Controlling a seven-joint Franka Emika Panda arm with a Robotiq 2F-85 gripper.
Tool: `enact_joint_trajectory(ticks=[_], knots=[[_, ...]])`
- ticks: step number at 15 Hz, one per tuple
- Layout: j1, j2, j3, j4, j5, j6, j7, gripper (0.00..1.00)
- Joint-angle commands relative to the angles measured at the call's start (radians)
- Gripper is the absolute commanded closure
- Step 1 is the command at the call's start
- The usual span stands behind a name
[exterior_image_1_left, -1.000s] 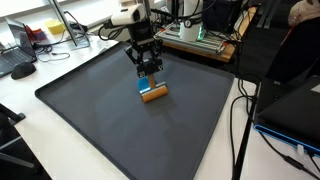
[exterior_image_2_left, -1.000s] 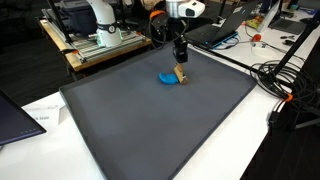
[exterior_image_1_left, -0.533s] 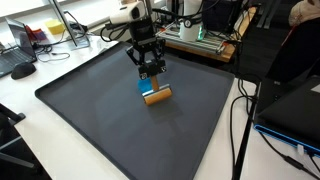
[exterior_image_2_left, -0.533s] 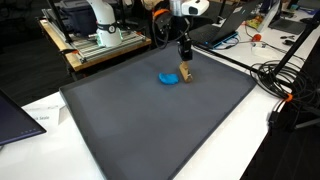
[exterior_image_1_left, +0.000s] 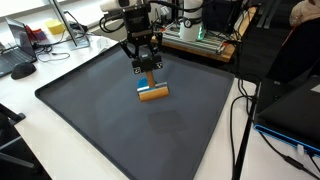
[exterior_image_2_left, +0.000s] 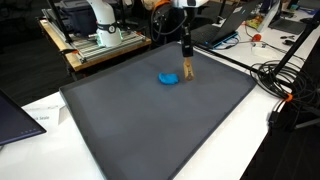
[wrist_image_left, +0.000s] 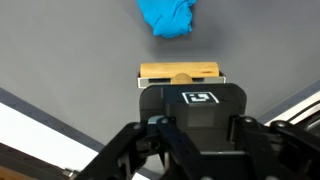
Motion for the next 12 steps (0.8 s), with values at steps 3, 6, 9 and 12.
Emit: enact_joint_trajectory(ticks=[3, 6, 9, 12], knots=[[-0.003, -0.073, -0.023, -0.02, -0.006, -0.042, 0.165, 0.78], [-0.003, -0.08, -0.036, -0.006, -0.03, -0.092, 0.214, 0.78], [-0.004, -0.076, -0.047, 0.033, -0.045, -0.164, 0.234, 0.78], [-0.002, -0.056, -0.047, 0.033, -0.034, -0.151, 0.217, 0.78]])
